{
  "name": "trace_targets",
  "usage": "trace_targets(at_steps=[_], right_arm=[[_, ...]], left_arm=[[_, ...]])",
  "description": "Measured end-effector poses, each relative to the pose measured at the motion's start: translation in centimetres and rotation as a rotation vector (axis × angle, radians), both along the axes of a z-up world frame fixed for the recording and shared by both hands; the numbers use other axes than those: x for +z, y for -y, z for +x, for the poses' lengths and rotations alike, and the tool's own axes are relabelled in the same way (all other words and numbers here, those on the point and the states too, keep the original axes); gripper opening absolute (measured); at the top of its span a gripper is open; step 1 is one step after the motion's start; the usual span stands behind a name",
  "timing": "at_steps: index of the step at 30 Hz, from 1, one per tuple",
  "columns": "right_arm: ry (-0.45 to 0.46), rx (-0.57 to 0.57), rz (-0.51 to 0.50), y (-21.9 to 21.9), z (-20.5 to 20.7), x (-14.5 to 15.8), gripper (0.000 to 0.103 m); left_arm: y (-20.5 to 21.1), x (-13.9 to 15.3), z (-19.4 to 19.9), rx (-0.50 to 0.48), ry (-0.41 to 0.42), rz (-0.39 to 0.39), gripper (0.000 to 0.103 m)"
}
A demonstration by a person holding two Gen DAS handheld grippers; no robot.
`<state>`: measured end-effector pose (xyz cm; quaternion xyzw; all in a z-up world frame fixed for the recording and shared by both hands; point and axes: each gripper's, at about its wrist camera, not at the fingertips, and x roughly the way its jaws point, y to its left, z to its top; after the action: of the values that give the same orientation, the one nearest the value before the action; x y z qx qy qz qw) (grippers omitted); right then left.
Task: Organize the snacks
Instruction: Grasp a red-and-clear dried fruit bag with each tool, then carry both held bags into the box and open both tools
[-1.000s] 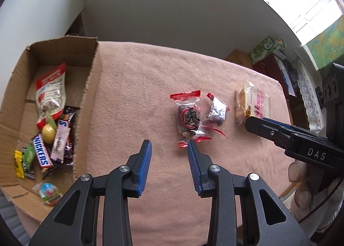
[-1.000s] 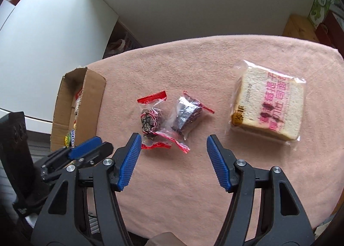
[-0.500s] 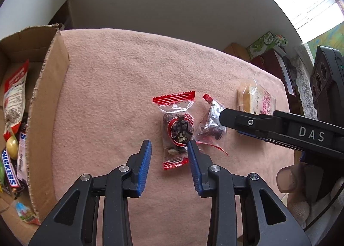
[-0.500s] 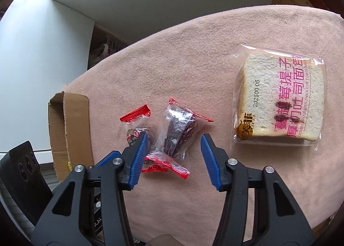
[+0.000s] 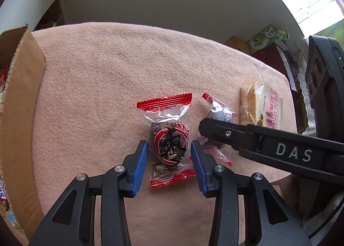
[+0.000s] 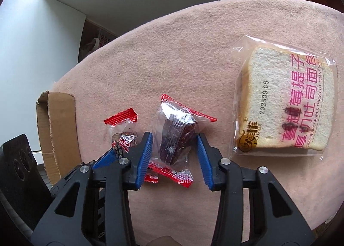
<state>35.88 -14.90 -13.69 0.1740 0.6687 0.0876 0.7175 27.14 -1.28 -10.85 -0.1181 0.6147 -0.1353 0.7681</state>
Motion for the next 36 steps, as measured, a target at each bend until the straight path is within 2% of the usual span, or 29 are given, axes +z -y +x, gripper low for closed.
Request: trace_targets(at_steps=[7,16,28,36], right_arm=[[0.011,0.024,-0.003,0.6,-0.3,0.5,0.033],[0.054,0.085,-0.048,-0.2,-1.0,1.8,0.031],[0.136,0.172,-0.072,-2.7,-2.6,5.8,0.031],[0.225,0.291,-0.045,-8.4,-4.1,9.6,0.031]], left_arm=[[0.4,-0.2,0.5,0.018,0.008,0.009,0.035],[-0.9,0.2,-0.1,0.063,0.009,0.027,0.032],[-3.5,4.2,-2.1,0.103,0.089,0.08,0.032],[-6.8,6.5,-4.1,0.154,0.133,0.097,0.032]])
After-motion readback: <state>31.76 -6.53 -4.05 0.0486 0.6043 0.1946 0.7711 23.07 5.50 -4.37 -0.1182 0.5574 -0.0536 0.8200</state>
